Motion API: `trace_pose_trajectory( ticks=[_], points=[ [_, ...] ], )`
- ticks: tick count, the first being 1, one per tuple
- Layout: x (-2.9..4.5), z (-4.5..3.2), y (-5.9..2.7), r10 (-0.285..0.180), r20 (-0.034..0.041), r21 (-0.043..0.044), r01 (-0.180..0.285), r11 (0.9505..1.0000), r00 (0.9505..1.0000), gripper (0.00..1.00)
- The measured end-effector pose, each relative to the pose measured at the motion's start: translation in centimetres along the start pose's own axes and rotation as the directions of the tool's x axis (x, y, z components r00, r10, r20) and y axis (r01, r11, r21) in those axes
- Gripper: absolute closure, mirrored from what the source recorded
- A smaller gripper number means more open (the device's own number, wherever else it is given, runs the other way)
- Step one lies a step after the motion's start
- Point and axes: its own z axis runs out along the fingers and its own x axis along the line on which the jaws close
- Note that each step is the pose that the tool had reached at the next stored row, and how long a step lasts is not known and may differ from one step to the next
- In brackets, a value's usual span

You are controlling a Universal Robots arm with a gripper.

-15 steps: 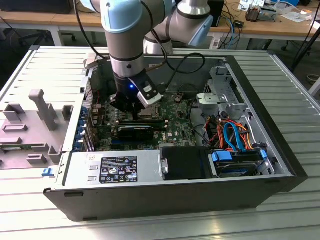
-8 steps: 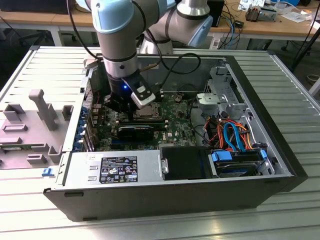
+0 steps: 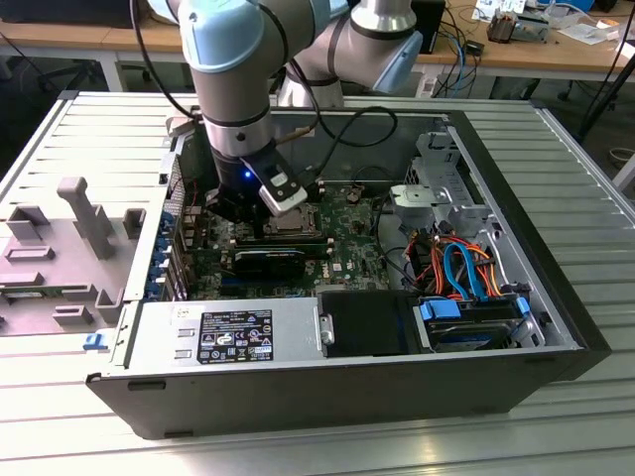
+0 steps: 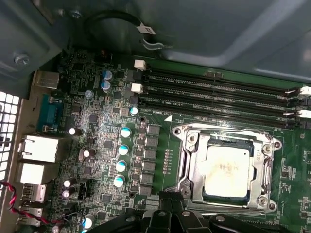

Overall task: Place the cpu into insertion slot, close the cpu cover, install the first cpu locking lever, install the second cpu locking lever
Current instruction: 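Install the second cpu locking lever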

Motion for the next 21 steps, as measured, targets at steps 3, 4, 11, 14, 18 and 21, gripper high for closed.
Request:
trace_pose_trajectory(
  ticks=[3,4,11,14,18,21],
  points=[
    [0.04,0.09,0.00,-0.002,0.0010,-0.0077,0.002,1.0000,1.0000,0.89],
    [0.03,-0.05,0.01,-0.002,0.0015,-0.0080,0.002,1.0000,1.0000,0.89],
    [-0.61,-1.73,0.02,-0.002,-0.0029,-0.0086,0.002,1.0000,1.0000,0.89],
    [-1.57,-1.78,-0.11,-0.002,-0.0141,-0.0101,0.001,0.9999,0.9999,0.89],
    [-2.78,-3.41,-0.19,-0.001,-0.0231,-0.0113,0.001,0.9999,0.9997,0.89],
    [-3.19,-5.53,-0.12,-0.001,-0.0265,-0.0117,0.000,0.9999,0.9996,0.89]
  ],
)
